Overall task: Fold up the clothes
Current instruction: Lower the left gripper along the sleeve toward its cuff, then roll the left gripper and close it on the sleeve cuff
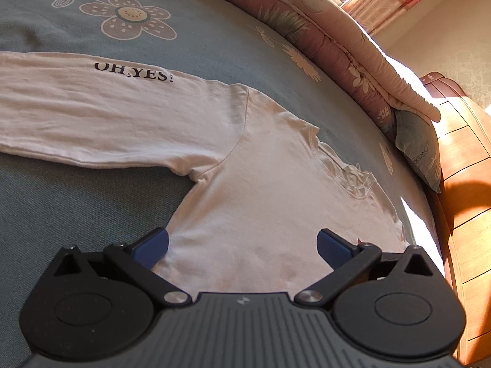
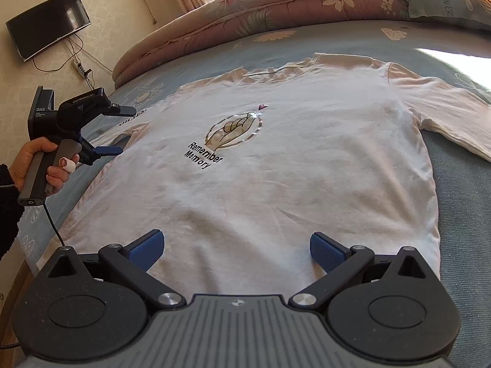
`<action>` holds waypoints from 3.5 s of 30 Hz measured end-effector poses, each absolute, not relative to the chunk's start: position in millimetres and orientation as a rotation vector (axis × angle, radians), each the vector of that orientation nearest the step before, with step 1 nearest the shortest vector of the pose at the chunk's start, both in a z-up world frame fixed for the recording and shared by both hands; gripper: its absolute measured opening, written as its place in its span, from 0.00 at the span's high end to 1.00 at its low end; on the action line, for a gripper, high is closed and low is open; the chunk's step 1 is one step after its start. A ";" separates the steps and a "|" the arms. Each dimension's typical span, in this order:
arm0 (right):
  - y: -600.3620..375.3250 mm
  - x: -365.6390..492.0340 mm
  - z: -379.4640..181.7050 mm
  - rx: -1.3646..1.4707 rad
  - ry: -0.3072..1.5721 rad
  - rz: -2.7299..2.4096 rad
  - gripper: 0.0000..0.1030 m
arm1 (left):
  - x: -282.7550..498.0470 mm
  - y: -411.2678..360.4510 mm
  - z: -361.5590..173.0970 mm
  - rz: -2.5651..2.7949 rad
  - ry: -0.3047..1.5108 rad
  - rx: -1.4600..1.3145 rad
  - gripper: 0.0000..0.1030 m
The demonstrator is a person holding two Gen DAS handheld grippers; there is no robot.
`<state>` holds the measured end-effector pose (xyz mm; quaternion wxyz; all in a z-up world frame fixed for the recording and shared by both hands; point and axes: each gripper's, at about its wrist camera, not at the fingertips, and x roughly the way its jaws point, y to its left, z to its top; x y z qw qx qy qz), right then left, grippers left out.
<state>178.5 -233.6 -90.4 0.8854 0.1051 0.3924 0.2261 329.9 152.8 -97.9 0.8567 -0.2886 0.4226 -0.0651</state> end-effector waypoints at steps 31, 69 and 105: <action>-207.6 168.2 -98.4 -0.003 0.789 0.428 0.00 | 200.5 128.6 -96.9 -0.177 0.974 -0.567 0.01; -191.6 167.1 -102.2 -0.152 0.781 0.416 0.00 | 261.6 398.7 -84.8 0.318 0.699 -0.782 0.01; -177.4 172.0 -107.6 -0.067 0.719 0.257 0.00 | 239.7 474.7 -135.9 0.114 0.274 -1.279 0.01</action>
